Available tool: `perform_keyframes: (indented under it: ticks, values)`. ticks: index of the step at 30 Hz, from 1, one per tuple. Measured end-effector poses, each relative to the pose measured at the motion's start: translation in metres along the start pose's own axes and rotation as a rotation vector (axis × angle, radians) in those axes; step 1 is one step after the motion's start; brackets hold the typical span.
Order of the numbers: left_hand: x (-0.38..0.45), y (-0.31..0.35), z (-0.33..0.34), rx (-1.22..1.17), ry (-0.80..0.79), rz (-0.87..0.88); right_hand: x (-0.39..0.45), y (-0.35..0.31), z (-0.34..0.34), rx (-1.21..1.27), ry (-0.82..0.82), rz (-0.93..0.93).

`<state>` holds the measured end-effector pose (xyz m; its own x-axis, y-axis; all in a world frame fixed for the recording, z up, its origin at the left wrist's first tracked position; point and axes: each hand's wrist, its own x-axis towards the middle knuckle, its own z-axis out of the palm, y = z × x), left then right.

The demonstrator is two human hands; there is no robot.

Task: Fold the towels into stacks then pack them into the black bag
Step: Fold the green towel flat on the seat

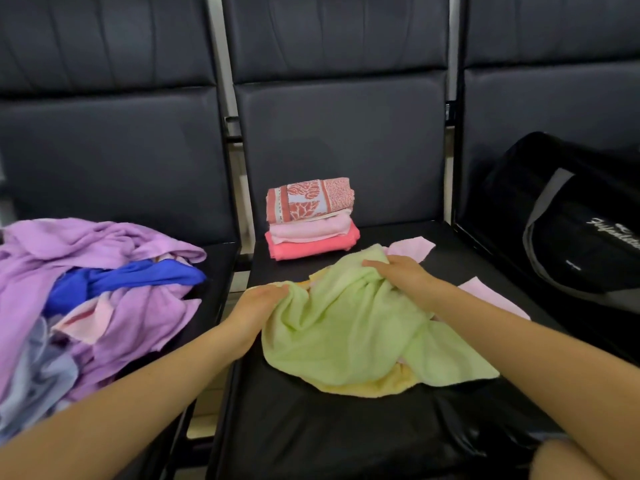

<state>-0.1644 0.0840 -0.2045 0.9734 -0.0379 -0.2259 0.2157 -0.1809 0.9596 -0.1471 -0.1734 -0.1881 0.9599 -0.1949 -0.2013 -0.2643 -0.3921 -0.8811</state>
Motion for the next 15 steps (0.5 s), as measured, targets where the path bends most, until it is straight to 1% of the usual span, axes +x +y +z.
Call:
perform_keyframes:
  ticks: [3,6,8,11,13,15]
  values:
    - [0.001,-0.003,0.002,0.037,-0.038,0.035,-0.015,0.0,-0.004,0.109,0.052,-0.214]
    - [0.005,0.0,0.004,-0.011,0.033,0.05,-0.027,0.0,-0.01,0.149,0.128,-0.342]
    - [0.008,0.005,0.006,-0.099,0.083,0.038,-0.032,-0.002,-0.014,0.197,0.184,-0.36]
    - [0.012,0.01,0.01,-0.187,0.093,0.017,-0.04,-0.005,-0.015,0.227,0.264,-0.361]
    - [0.014,0.009,0.01,-0.269,0.113,-0.053,-0.044,0.0,-0.014,0.099,0.259,-0.377]
    - [0.014,0.009,0.014,-0.307,0.116,-0.078,-0.047,0.012,-0.012,-0.167,0.163,-0.372]
